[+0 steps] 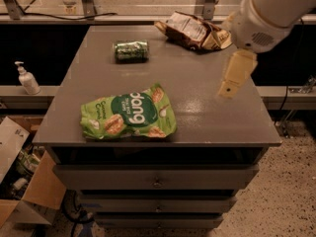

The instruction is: Place green can upright

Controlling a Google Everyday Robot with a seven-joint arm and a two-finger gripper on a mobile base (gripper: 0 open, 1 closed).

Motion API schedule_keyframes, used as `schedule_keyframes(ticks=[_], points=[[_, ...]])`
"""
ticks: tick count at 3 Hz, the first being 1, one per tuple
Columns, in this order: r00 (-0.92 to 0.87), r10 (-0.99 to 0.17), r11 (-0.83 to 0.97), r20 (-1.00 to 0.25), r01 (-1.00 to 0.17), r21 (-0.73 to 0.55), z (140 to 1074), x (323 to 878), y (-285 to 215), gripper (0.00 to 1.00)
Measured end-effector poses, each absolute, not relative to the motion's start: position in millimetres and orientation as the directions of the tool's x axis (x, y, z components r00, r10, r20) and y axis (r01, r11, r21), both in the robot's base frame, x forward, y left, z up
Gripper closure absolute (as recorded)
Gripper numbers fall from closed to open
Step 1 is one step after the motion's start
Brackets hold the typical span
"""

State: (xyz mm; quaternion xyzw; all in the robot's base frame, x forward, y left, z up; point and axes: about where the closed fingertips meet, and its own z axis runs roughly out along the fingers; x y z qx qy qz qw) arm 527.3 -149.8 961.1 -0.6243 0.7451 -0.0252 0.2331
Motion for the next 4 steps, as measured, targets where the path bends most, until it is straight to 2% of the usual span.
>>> schedule_keyframes(ticks=[1,2,3,4], points=[[-0.04,-0.929,0.175,-0.368,-0.924,-0.341,971,562,-104,0.0],[-0.04,-0.929,0.175,-0.368,-0.924,-0.341,971,562,-104,0.0],[-0.001,-0.917,0.153,-0.399,-0.925,-0.348,969,574,-83,0.0],[0.047,-0.898,0.121,-0.438,-0.93,-0.347,952,608,-42,0.0]])
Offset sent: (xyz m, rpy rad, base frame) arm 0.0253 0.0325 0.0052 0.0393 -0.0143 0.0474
